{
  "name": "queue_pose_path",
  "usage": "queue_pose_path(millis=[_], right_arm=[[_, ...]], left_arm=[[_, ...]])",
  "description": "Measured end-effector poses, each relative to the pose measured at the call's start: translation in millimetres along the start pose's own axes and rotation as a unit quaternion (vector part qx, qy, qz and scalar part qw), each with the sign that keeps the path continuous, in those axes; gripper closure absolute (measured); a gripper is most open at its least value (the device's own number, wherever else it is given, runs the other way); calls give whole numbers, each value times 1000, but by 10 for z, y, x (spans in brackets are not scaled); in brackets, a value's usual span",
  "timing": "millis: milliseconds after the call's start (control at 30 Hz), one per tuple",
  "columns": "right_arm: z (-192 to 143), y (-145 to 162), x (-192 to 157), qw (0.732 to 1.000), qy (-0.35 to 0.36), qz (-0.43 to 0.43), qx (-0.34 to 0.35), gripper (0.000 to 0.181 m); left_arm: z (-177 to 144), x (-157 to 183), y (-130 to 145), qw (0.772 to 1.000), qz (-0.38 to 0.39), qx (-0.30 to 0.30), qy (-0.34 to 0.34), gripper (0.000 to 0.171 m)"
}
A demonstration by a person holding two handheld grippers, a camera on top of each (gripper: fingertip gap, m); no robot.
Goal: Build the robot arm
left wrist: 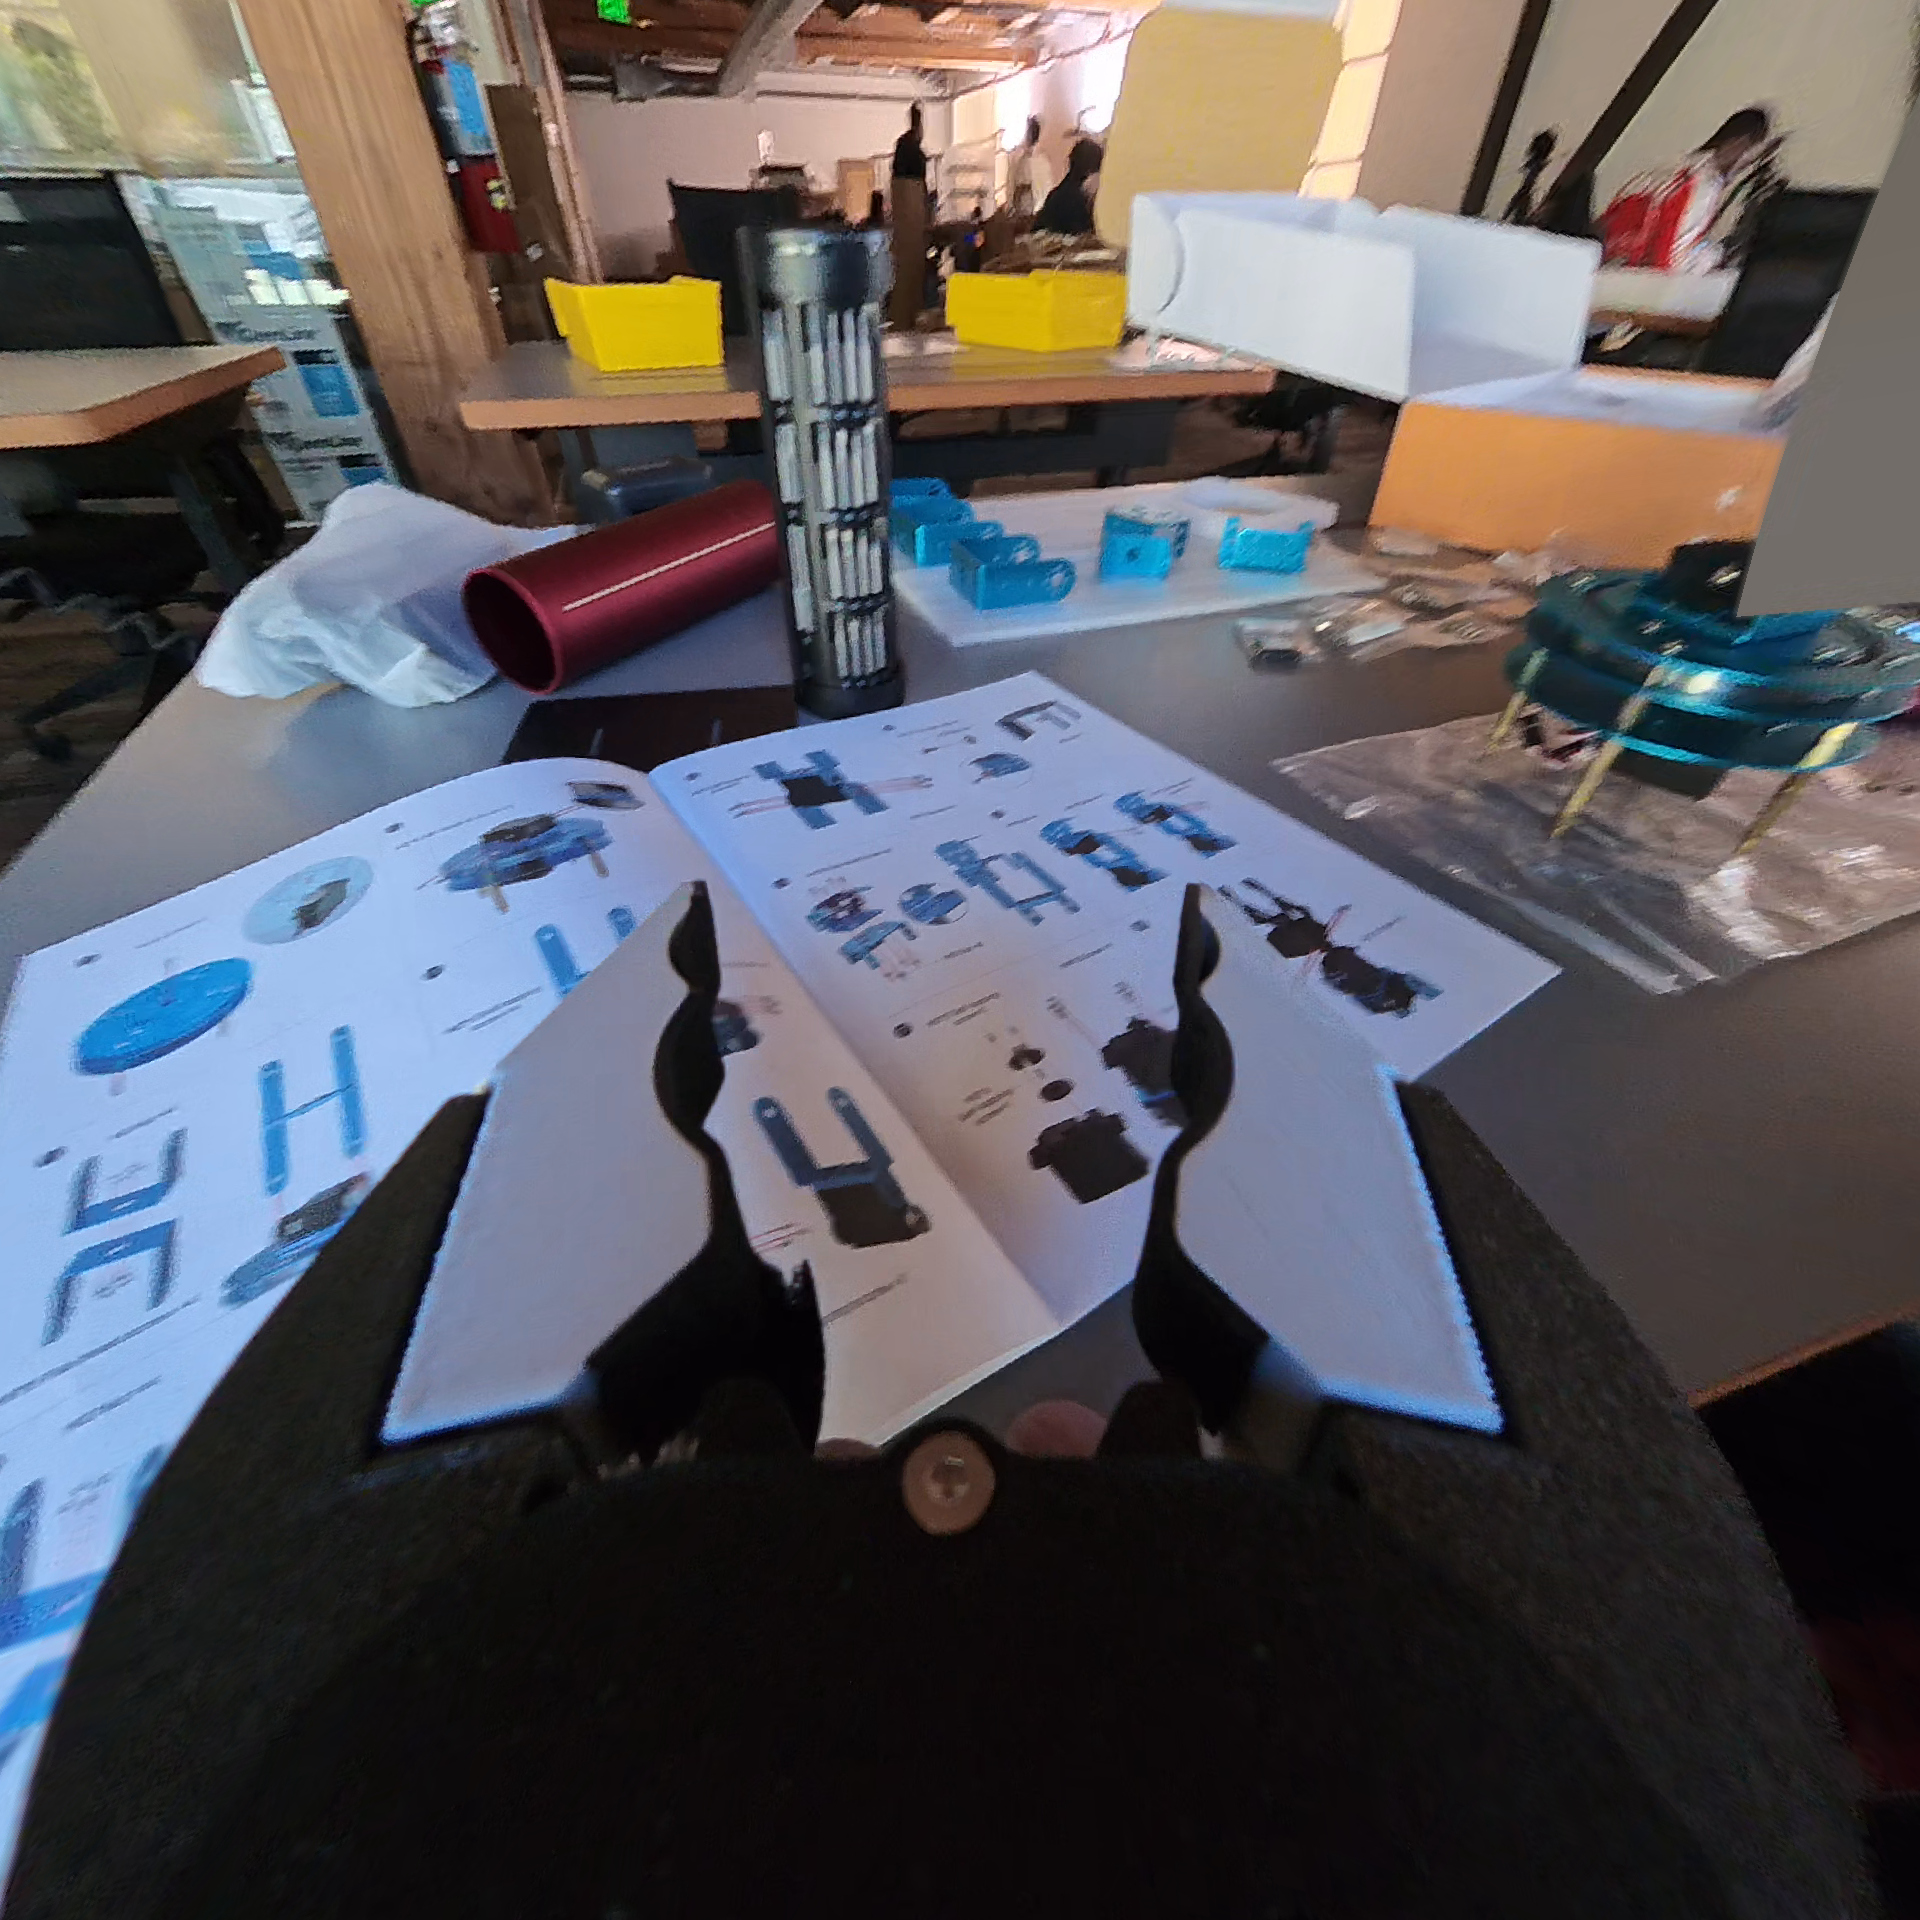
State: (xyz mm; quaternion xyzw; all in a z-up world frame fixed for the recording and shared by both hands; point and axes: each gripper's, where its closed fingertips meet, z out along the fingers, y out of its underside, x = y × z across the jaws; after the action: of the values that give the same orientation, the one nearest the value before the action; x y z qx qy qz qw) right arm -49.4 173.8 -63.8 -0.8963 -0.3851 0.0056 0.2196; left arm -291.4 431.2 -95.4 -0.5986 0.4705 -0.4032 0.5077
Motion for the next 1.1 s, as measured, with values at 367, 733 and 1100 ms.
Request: queue_pose_path(millis=[367,733,1100], right_arm=[[-101,-275,226,907,-202,-73,361,141],[21,-81,112,896,-222,-127,362,119],[117,36,149,895,-238,-94,366,123]], left_arm=[[286,550,-266,996,74,-19,45,82],[188,-82,53,985,-21,-135,-102,83],[173,-313,-154,978,-12,-91,-187,83]])
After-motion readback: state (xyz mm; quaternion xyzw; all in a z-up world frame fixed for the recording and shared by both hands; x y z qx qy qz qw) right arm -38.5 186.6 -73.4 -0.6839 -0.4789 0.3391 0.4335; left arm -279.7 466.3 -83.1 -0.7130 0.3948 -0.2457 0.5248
